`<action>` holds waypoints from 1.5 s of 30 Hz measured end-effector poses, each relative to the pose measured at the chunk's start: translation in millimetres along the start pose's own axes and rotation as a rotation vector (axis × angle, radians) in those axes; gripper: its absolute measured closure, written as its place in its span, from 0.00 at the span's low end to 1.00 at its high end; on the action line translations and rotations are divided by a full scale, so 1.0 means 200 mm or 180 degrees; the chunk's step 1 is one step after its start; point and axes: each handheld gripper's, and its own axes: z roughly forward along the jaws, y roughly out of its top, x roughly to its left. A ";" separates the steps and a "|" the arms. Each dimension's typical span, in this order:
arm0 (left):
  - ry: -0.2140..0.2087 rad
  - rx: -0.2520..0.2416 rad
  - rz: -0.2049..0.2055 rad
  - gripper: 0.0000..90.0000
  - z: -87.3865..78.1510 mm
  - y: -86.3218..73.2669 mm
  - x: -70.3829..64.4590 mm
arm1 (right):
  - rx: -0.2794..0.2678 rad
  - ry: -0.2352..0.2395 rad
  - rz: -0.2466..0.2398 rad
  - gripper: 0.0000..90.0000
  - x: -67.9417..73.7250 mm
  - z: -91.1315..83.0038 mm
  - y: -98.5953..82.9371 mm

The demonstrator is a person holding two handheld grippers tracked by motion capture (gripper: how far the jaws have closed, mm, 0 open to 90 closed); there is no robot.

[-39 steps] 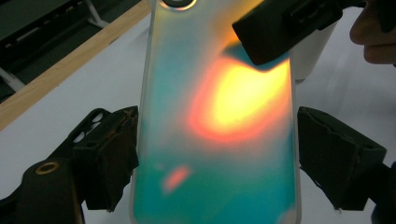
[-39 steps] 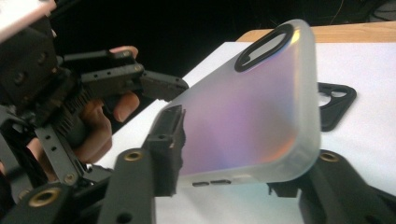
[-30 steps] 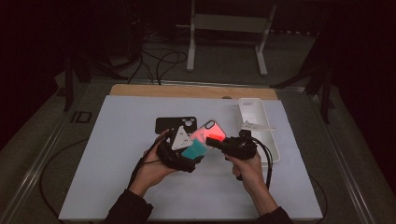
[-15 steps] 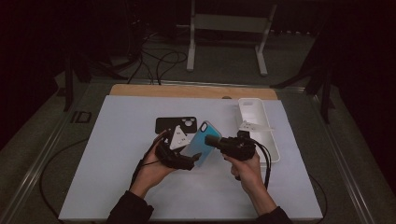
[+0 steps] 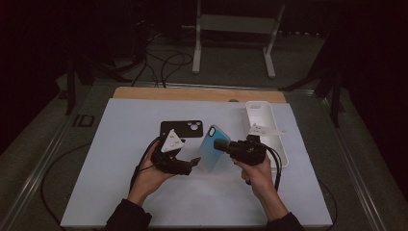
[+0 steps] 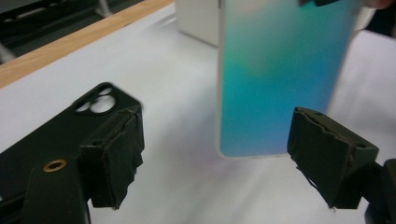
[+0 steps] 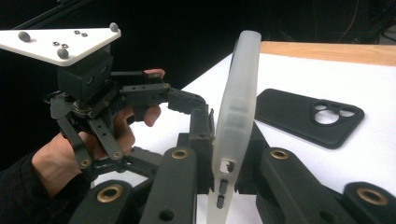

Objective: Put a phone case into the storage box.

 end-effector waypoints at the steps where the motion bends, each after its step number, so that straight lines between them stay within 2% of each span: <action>1: -0.0036 0.0001 -0.0002 0.21 0.00 0.00 0.00 | 0.0002 0.0003 -0.0013 0.90 0.00 0.00 0.00; 5: -0.0100 0.0021 -0.0017 0.20 0.01 -0.01 0.01 | -0.0006 0.0018 -0.0065 0.90 0.01 -0.02 0.01; 8: -0.0100 0.0021 -0.0017 0.20 0.01 -0.01 0.01 | -0.0010 0.0019 -0.0062 0.90 0.01 -0.02 0.01; 9: -0.0186 0.0061 -0.0038 0.18 0.02 -0.02 0.00 | -0.0031 0.0016 -0.0071 0.90 0.01 -0.04 0.02; 18: -0.0403 0.0127 -0.0035 0.13 0.06 -0.03 -0.01 | -0.0072 0.0145 -0.0117 0.90 0.02 -0.05 0.03; 22: -0.0493 0.0113 -0.0019 0.13 0.07 -0.04 -0.02 | -0.0070 0.0205 -0.0159 0.90 0.04 -0.04 0.03; 23: -0.0550 0.0104 0.0000 0.13 0.07 -0.04 -0.03 | -0.0068 0.0222 -0.0155 0.90 0.04 -0.04 0.03; 27: -0.0759 0.0063 -0.0002 0.23 0.07 -0.04 -0.04 | -0.0065 0.0397 -0.0217 0.90 0.07 -0.02 0.03; 28: -0.0759 0.0063 -0.0002 0.26 0.07 -0.04 -0.04 | -0.0065 0.0397 -0.0217 0.90 0.07 -0.02 0.03; 29: -0.0900 0.0036 -0.0006 0.26 0.07 -0.04 -0.04 | -0.0082 0.0444 -0.0230 0.90 0.07 -0.01 0.03; 30: -0.0964 0.0024 -0.0009 0.30 0.07 -0.04 -0.04 | -0.0107 0.0524 -0.0266 0.90 0.08 -0.01 0.04; 32: -0.1088 -0.0002 -0.0017 0.33 0.07 -0.04 -0.04 | -0.0110 0.0558 -0.0293 0.90 0.09 0.00 0.04; 38: -0.1199 -0.0012 0.0000 0.44 0.07 -0.04 -0.04 | -0.0161 0.0659 -0.0342 0.90 0.10 -0.01 0.05; 45: -0.1324 0.0017 0.0113 0.67 0.08 -0.06 -0.06 | -0.0161 0.0655 -0.0446 0.89 0.08 -0.04 0.05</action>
